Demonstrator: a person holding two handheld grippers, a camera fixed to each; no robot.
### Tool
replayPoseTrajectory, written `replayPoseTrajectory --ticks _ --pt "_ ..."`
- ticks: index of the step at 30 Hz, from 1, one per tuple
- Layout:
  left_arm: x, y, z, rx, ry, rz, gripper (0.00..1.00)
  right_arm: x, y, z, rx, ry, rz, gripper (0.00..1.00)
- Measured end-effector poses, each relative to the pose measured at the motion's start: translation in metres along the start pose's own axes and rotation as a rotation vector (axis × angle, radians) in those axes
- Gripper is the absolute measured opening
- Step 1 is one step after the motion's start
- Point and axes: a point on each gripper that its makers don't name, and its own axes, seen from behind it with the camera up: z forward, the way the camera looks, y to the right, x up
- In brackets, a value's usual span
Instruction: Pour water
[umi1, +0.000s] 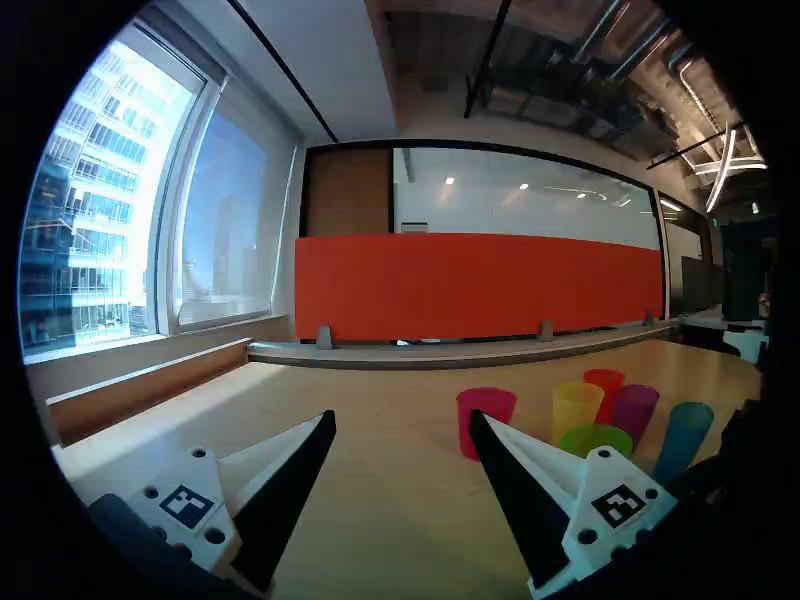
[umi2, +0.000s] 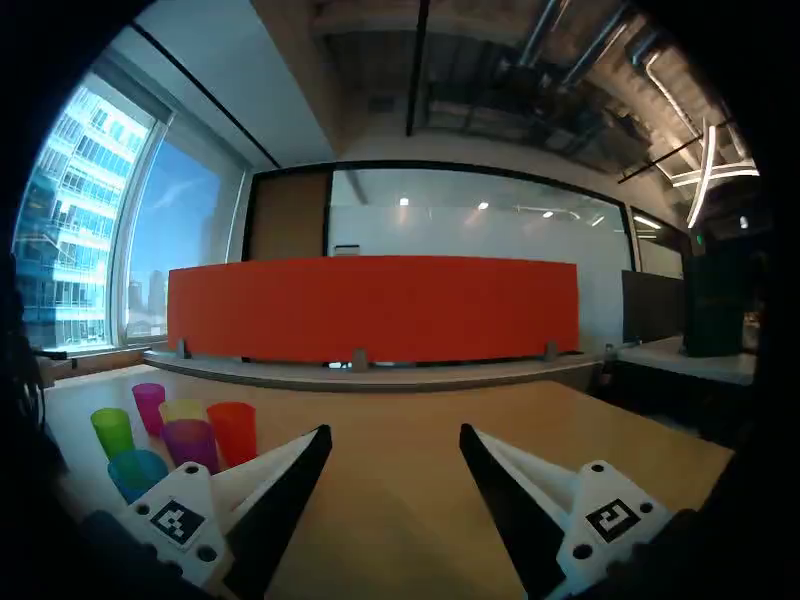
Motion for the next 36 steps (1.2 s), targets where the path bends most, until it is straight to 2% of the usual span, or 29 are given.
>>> replayPoseTrajectory --ticks 6,36 --pt "-0.0001 -0.0004 0.0002 0.0 0.0 0.0 0.99 -0.0041 0.001 0.0021 -0.003 -0.018 -0.003 1.0" --pt "0.0 0.0008 -0.0003 0.0 0.0 0.0 0.99 -0.0056 0.0009 0.0014 -0.004 -0.021 -0.003 1.0"
